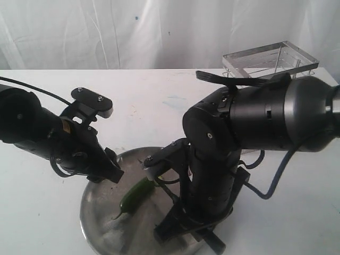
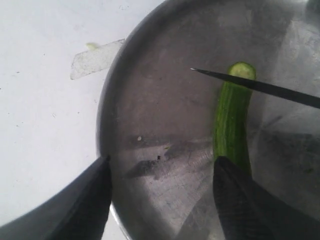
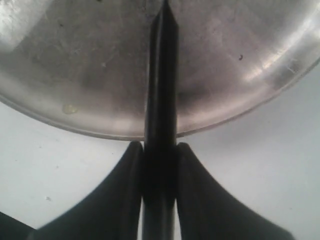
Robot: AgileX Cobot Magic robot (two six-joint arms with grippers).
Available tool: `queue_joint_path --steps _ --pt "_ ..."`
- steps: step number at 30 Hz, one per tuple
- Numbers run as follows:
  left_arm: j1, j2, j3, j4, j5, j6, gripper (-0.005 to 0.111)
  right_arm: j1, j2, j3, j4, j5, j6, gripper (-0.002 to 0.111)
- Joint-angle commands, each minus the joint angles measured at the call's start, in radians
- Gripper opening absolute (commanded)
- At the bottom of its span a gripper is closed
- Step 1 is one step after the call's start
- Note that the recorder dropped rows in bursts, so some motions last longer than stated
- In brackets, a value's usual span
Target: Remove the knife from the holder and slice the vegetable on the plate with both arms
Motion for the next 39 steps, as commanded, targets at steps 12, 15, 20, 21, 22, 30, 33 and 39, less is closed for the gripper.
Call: queue_joint_path --steps 12,15,20,21,22,30,33,39 --pt "0.002 -0.007 0.005 -0.013 -0.01 -0.006 0.062 0.012 0.049 0.005 0.016 -0.05 -0.007 0.0" --pt "0.002 -0.007 0.005 -0.013 -0.012 -0.006 0.062 0.012 0.049 0.005 0.016 -0.062 -0.007 0.0" --pt "0.002 -0.007 0.005 -0.021 -0.02 -0.019 0.062 0.012 0.049 0.005 0.01 -0.064 -0.007 0.0" --pt "0.002 -0.007 0.005 -0.021 -0.02 -0.019 0.062 0.012 0.049 0.005 0.007 -0.066 -0.007 0.0" --pt "0.002 -0.007 0.005 -0.021 -0.02 -0.019 0.062 0.012 0.049 0.005 0.007 -0.07 -0.007 0.0" --pt "0.002 -0.007 0.005 -0.021 -0.02 -0.019 0.062 0.012 0.049 0.005 0.0 -0.1 -0.003 0.0" --pt "0.002 -0.007 0.005 -0.021 -0.02 -0.019 0.062 0.01 0.055 0.005 0.0 -0.104 -0.001 0.0" --pt "0.002 -0.007 0.005 -0.021 -0.02 -0.019 0.062 0.01 0.089 0.005 0.006 -0.104 -0.001 0.0"
